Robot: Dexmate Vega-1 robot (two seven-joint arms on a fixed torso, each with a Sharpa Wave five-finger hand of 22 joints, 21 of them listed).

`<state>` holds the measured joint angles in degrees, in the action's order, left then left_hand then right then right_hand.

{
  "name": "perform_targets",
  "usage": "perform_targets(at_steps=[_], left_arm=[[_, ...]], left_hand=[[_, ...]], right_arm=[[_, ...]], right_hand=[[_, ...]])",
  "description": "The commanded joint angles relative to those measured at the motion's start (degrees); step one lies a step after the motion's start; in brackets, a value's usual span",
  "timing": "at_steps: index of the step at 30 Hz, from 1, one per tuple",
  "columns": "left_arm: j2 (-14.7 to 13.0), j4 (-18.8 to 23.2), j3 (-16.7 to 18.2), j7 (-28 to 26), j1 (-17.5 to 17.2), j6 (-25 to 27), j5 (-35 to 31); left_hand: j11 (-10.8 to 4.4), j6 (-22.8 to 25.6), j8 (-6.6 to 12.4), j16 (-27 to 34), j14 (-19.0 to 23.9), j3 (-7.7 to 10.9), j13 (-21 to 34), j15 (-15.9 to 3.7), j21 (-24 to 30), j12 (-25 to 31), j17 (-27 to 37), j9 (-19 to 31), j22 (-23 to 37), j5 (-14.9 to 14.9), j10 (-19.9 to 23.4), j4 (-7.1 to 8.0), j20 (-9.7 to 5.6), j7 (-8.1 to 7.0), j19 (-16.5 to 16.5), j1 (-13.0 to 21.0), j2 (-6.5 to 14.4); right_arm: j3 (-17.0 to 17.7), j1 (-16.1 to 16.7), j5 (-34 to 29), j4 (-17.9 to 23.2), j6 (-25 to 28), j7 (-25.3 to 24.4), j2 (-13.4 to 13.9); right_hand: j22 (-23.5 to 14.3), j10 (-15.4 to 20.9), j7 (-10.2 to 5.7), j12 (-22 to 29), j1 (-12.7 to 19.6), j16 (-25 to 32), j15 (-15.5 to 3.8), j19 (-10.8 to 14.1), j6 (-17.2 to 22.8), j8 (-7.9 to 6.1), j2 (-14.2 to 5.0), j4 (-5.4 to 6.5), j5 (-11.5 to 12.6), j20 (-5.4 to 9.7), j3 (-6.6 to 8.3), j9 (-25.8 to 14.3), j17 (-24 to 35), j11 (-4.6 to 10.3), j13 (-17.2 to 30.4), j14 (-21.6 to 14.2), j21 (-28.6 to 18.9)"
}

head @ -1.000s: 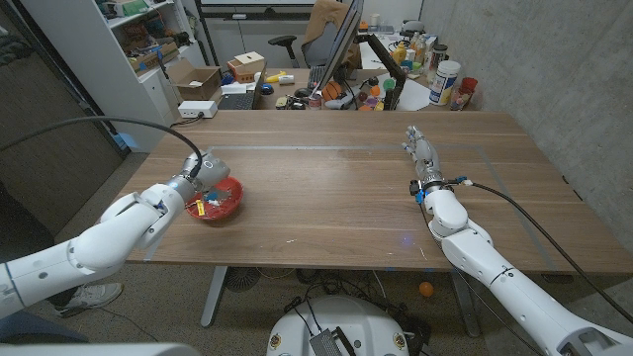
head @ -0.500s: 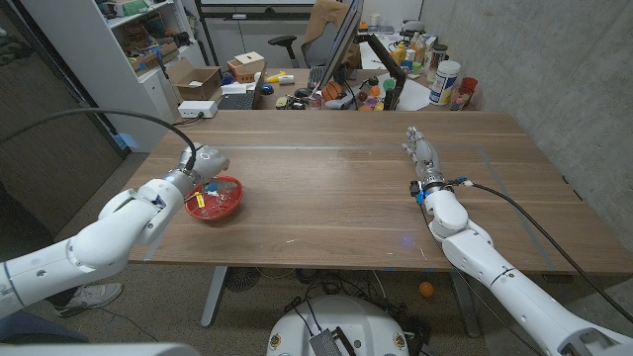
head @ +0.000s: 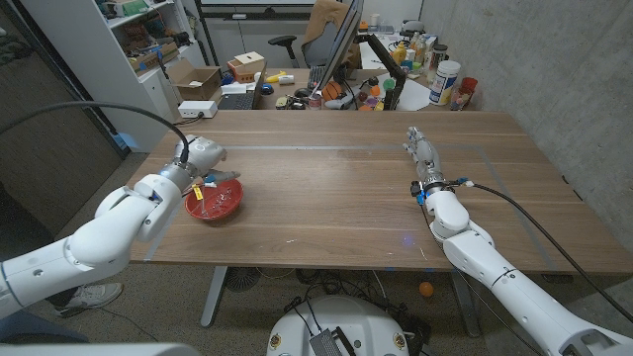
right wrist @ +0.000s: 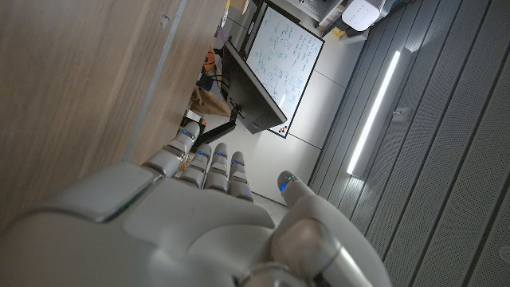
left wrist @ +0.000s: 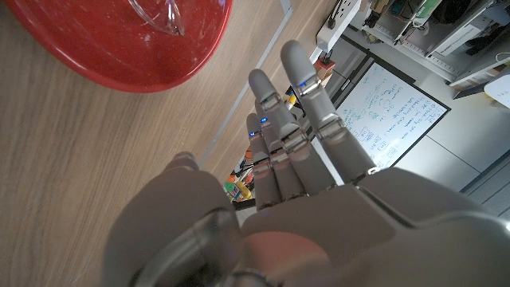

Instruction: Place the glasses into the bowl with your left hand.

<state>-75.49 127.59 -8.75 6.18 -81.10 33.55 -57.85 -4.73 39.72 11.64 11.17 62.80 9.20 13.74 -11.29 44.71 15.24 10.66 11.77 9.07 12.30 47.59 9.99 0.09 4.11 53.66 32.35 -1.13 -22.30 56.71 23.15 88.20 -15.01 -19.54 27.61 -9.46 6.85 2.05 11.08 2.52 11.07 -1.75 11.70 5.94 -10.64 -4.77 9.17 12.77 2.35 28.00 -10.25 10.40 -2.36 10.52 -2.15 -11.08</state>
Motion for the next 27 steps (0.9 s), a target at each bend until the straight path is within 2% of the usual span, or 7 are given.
perform_targets(at_steps=[1, 6, 8, 13, 17, 19, 27], left_arm=[[2.11, 1.46, 1.22, -0.92, 0.00, 2.56, -0.08], [3.91, 1.75, 0.97, -1.04, 1.14, 3.95, 0.10], [4.20, 1.73, 1.05, -1.41, 1.23, 4.03, 0.34], [5.15, 1.82, 1.62, -2.52, 1.35, 4.22, 1.37], [6.02, 1.93, 2.30, -4.02, 1.33, 4.05, 2.37], [6.63, 2.12, 2.80, -4.39, 1.39, 3.97, 3.34], [8.26, 2.08, 4.35, -6.66, 1.70, 2.55, 6.49]], left_hand=[[1.53, 0.16, -0.16, -0.07, -2.00, -1.32, -0.19, 0.87, -2.62, -0.55, 0.04, 0.02, 0.02, 0.09, 0.03, 0.12, 2.39, 0.88, -1.06, -3.12, 0.06], [2.68, -0.34, -0.35, -0.31, -4.94, -2.69, -0.36, 3.21, -5.64, -1.29, 0.10, -0.07, 0.02, 0.22, -0.61, 0.27, 4.54, 2.09, -2.14, -7.15, 0.45], [4.11, -0.98, -0.54, -0.44, -6.71, -3.30, -0.45, 4.32, -7.11, -1.78, 0.14, -0.11, 0.04, 0.29, -1.31, 0.28, 5.36, 2.98, -2.31, -9.26, 0.97], [5.89, -1.69, -0.65, -0.35, -8.20, -3.86, -0.54, 6.08, -8.77, -2.28, 0.16, -0.14, 0.07, 0.46, -2.08, 0.27, 6.80, 3.96, -2.20, -11.66, 1.99], [6.71, -1.85, -0.61, -0.31, -8.92, -4.11, -0.60, 6.62, -9.67, -2.58, 0.17, -0.17, 0.07, 0.58, -2.62, 0.33, 7.39, 4.09, -2.29, -12.93, 2.65], [6.59, -2.01, -0.60, -0.52, -10.11, -4.29, -0.65, 7.36, -10.40, -2.71, 0.17, -0.18, 0.09, 0.69, -2.83, 0.34, 7.88, 4.13, -2.43, -13.89, 3.21], [7.92, -5.44, -1.25, -0.84, -15.06, -4.89, -0.86, 9.78, -13.61, -3.73, 0.08, -0.30, 0.17, 1.18, -5.69, 0.14, 9.97, 4.71, -2.95, -17.56, 5.70]], right_arm=[[0.09, 0.06, 0.15, -0.06, -0.18, 0.22, 0.04], [0.11, 0.02, 0.09, -0.23, -0.28, 0.17, 0.02], [0.11, 0.01, 0.06, -0.22, -0.20, 0.12, 0.02], [0.11, -0.12, 0.06, -0.48, -0.26, 0.16, -0.03], [0.05, -0.33, 0.00, -0.74, -0.29, 0.24, -0.06], [0.04, -0.41, -0.02, -0.83, -0.36, 0.27, -0.09], [-0.02, -0.25, -0.19, -0.66, -0.15, -0.06, -0.10]], right_hand=[[-0.28, 0.42, 0.06, 0.07, -0.22, -0.21, -0.15, -0.40, 0.29, -0.18, -3.46, -0.11, 0.18, 3.76, 0.26, -0.14, 0.19, -0.15, 0.33, -0.61, 0.09], [-0.28, 0.38, 0.07, 0.05, -0.21, -0.22, -0.14, -0.38, 0.25, -0.17, -3.43, -0.12, 0.18, 3.77, 0.25, -0.14, 0.19, -0.11, 0.33, -0.62, 0.07], [-0.28, 0.39, 0.04, 0.06, -0.21, -0.22, -0.15, -0.38, 0.26, -0.17, -3.42, -0.12, 0.18, 3.79, 0.24, -0.14, 0.18, -0.08, 0.33, -0.62, 0.07], [-0.28, 0.37, 0.02, 0.05, -0.21, -0.22, -0.15, -0.38, 0.26, -0.17, -3.42, -0.13, 0.18, 3.85, 0.24, -0.14, 0.18, -0.09, 0.33, -0.61, 0.07], [-0.28, 0.34, 0.04, 0.03, -0.21, -0.23, -0.20, -0.41, 0.23, -0.16, -3.41, -0.13, 0.19, 3.86, 0.23, -0.14, 0.18, 0.03, 0.33, -0.61, 0.07], [-0.28, 0.33, 0.02, 0.03, -0.21, -0.22, -0.21, -0.39, 0.22, -0.15, -3.41, -0.13, 0.19, 3.86, 0.23, -0.14, 0.18, -0.02, 0.33, -0.62, 0.06], [-0.28, 0.31, 0.07, 0.03, -0.21, -0.23, -0.16, -0.40, 0.23, -0.16, -3.40, -0.12, 0.19, 3.89, 0.21, -0.14, 0.19, -0.09, 0.33, -0.61, 0.06]])
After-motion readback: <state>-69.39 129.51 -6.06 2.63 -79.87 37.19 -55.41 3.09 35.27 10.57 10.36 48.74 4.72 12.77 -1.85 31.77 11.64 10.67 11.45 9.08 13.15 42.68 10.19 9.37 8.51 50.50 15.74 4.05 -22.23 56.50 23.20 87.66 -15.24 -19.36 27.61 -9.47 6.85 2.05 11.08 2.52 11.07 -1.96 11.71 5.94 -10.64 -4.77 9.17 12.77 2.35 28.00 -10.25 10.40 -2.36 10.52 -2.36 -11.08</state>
